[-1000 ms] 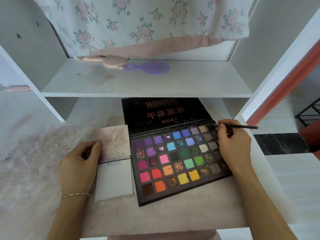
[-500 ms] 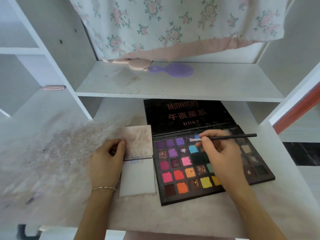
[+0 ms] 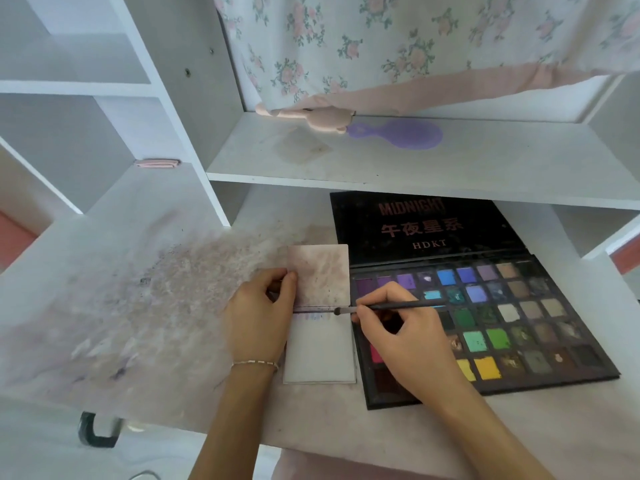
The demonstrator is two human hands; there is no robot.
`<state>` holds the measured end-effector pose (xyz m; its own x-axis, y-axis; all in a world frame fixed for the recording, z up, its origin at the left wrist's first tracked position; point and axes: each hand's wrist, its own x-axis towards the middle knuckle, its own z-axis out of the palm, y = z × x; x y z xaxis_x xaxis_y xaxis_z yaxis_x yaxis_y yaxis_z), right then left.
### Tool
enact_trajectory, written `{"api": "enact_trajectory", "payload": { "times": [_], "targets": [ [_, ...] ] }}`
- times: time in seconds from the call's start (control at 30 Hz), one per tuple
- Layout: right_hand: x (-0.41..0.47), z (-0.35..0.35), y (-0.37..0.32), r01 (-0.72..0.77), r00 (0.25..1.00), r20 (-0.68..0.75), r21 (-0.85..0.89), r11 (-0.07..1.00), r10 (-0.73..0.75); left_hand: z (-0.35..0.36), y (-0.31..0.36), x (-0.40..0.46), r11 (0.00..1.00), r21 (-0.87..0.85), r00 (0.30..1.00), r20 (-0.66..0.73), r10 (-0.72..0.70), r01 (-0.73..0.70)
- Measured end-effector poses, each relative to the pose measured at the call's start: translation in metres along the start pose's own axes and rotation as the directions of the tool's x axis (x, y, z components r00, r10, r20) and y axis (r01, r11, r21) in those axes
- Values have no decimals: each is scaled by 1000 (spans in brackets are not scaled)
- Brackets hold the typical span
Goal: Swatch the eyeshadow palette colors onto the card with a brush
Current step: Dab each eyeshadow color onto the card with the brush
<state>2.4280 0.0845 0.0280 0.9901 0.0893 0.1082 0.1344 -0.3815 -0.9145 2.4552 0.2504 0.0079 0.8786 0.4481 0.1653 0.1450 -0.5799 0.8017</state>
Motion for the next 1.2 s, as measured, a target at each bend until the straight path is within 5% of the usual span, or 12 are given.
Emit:
{"api": "enact_trajectory", "payload": {
  "times": [1.2],
  "targets": [
    [2, 2, 2, -26, 998, 57, -162, 986, 36, -1, 1, -1, 1000, 19, 1000, -5, 22, -22]
  ]
}}
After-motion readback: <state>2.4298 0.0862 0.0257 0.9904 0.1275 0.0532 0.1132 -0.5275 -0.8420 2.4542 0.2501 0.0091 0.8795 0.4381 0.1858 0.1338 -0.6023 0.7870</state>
